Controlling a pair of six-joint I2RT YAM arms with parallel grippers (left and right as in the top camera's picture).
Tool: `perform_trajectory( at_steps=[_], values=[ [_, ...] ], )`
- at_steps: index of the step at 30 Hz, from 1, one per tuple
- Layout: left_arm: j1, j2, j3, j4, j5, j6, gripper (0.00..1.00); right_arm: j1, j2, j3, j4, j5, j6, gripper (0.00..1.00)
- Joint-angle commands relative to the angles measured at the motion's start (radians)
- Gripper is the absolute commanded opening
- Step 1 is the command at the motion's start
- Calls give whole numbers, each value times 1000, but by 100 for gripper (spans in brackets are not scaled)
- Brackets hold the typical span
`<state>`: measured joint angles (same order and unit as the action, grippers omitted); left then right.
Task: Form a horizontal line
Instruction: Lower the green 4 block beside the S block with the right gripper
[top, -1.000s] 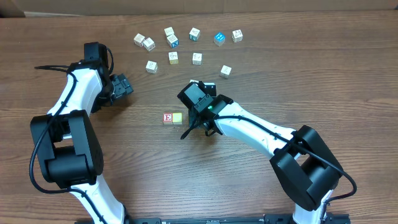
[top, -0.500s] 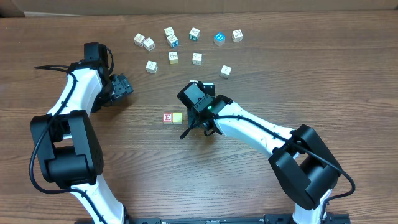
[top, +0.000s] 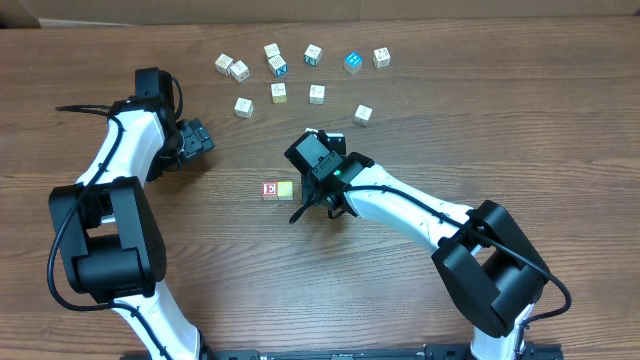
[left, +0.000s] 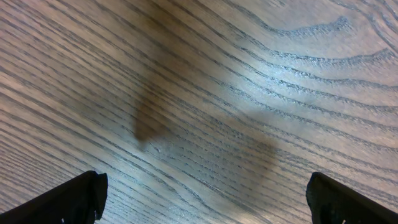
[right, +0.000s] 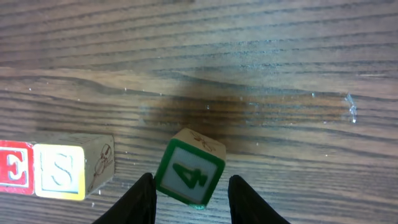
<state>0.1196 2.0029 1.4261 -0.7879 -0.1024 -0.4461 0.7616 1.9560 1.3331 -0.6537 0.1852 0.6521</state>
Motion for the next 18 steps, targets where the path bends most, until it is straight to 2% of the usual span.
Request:
perform_trajectory(
  at_steps=[1, 4, 11, 16, 18],
  values=[
    [-5, -11, -5, 1, -12, -3, 99, -1, 8, -5, 28, 61, 3, 37],
    [-5, -12, -5, 1, -12, -3, 99, -7, 8, -5, 50, 94, 3, 43],
    [-5, -11, -5, 1, -12, -3, 100, -13, 10, -5, 82, 95, 3, 40],
    [-5, -11, -5, 1, -12, -3, 100, -19, 10, -5, 92, 133, 6, 15],
    [-5, -11, -5, 1, -12, -3, 100, -20, 10, -5, 91, 161, 12, 8]
  ],
)
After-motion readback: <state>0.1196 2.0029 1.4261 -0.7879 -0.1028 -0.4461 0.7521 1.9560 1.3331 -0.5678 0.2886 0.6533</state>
